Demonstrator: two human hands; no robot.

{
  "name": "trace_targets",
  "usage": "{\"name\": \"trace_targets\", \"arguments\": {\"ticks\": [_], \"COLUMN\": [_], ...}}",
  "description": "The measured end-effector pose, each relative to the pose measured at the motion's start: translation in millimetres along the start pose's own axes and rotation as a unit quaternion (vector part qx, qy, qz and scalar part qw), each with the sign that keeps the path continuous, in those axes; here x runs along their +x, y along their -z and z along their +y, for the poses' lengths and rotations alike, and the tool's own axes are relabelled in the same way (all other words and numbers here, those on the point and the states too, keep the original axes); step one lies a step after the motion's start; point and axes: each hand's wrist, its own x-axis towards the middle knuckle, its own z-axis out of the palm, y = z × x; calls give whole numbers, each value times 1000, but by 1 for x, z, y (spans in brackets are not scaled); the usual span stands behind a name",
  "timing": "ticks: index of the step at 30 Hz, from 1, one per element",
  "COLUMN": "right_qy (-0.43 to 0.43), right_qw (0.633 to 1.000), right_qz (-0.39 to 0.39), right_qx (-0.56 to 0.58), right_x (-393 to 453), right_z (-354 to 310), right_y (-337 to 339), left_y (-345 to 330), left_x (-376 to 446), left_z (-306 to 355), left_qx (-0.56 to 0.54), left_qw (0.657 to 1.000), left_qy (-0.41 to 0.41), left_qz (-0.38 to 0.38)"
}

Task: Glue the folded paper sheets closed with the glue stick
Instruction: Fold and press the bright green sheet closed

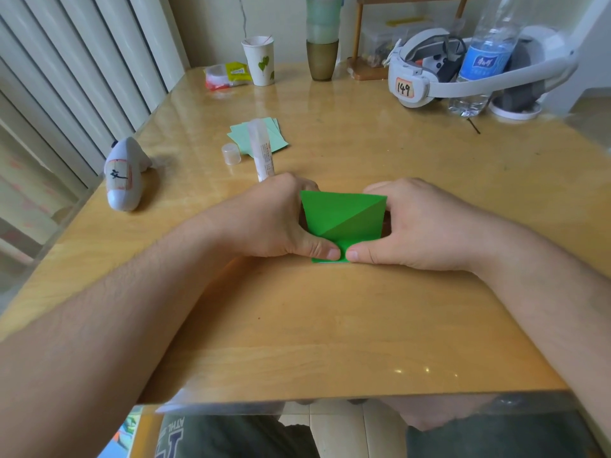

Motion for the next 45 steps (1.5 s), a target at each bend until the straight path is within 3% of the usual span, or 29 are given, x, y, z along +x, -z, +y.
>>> {"name": "trace_targets", "arguments": {"ticks": [6,14,19,29,34,45], "right_qy": [42,12,-4,-15,21,3], "right_qw": [998,999,1000,998,998,999], "right_qz": [25,7,0,5,9,11], "right_qx": [29,47,30,60,53,47], "right_x": [6,7,5,9,14,14], "right_z": [2,9,16,14,10,18], "right_y": [-6,-5,3,1,-7,-4], "left_y": [0,2,8,6,1,5], "left_x": [-1,-2,-5,-3,0,-2], "left_z": [1,1,-2,-2,5,-7], "left_qx": [-8,14,-7,-32,-10,-26], "left_qw": [1000,1000,998,997,999,998], "left_qy": [-10,-6,-29,-36,-40,-34], "left_qz": [-7,-11,-58,-65,-20,-48]}}
